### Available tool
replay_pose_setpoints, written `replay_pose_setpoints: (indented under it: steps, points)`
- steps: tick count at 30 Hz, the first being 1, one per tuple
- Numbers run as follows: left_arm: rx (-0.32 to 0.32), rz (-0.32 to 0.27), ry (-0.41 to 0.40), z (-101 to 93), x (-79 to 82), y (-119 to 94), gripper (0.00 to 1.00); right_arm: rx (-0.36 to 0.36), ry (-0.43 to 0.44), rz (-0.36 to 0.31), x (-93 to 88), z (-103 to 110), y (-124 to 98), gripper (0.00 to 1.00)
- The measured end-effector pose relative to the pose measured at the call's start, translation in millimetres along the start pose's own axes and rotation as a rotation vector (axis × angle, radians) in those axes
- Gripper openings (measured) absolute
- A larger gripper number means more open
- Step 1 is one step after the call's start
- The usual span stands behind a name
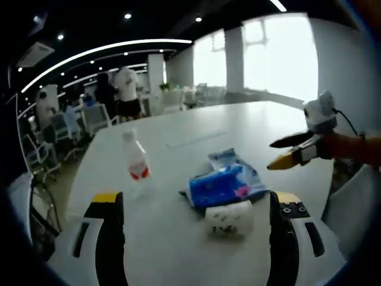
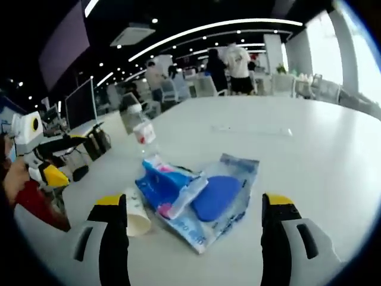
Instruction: Arrange the tabletop items into an orderly group along one side of the table until the central work area is clear of visible clutter.
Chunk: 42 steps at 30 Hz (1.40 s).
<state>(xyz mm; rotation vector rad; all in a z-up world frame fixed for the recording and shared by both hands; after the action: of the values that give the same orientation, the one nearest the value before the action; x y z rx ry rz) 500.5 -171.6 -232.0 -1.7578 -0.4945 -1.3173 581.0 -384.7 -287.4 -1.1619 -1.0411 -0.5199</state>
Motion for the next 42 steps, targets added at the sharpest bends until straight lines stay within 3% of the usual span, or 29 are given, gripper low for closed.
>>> replay_pose_setpoints:
  steps: [11,15,17,20,24,32,36,42]
  points:
    - [0.027,0.005,-0.021,-4.7,-5.0,-8.7,0.99,0.020,0.016,0.033,-13.4,27.8,49.3,0.78]
    - [0.042,-0.002,-0.023,-5.6,-6.1,-9.3,0.99,-0.017,0.010,0.018,-15.5,30.1,58.9,0.58]
    - [0.059,0.045,0.022,-5.8,-11.2,-10.7,0.99,-0.045,-0.035,0.006,-16.0,30.0,62.2,0.47]
    - [0.056,0.041,0.026,-11.1,-13.1,-11.2,0.99,-0.048,-0.019,0.028,-19.5,35.3,70.0,0.42]
    - [0.049,0.016,0.011,-15.7,-11.8,-12.7,0.99,-0.073,-0.014,0.076,-28.8,33.9,74.6,0.31]
    - [0.064,0.010,-0.025,-17.1,-14.4,-16.3,0.99,-0.085,0.020,0.090,-30.8,34.6,73.8,0.20]
    - [0.067,0.015,-0.031,-18.2,-16.0,-17.0,0.99,-0.078,0.050,0.103,-26.5,35.1,72.1,0.06]
    - [0.072,0.023,-0.029,-20.6,-16.5,-17.1,0.99,-0.060,0.081,0.078,-13.1,36.5,62.5,0.03]
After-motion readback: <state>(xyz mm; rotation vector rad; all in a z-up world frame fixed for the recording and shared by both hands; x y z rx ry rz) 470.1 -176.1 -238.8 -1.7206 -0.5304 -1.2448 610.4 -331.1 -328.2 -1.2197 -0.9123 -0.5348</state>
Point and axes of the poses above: the point that each gripper's makers call its tool centre point, and the gripper's own axes: y roughly forward along the fingers, z roughly to its left, x roughly out of its top, the point moved 3 cm from there along -y, roughly backward along the fingers, and after that the axes turned 15 degrees about -x, right-handed, at the moved point
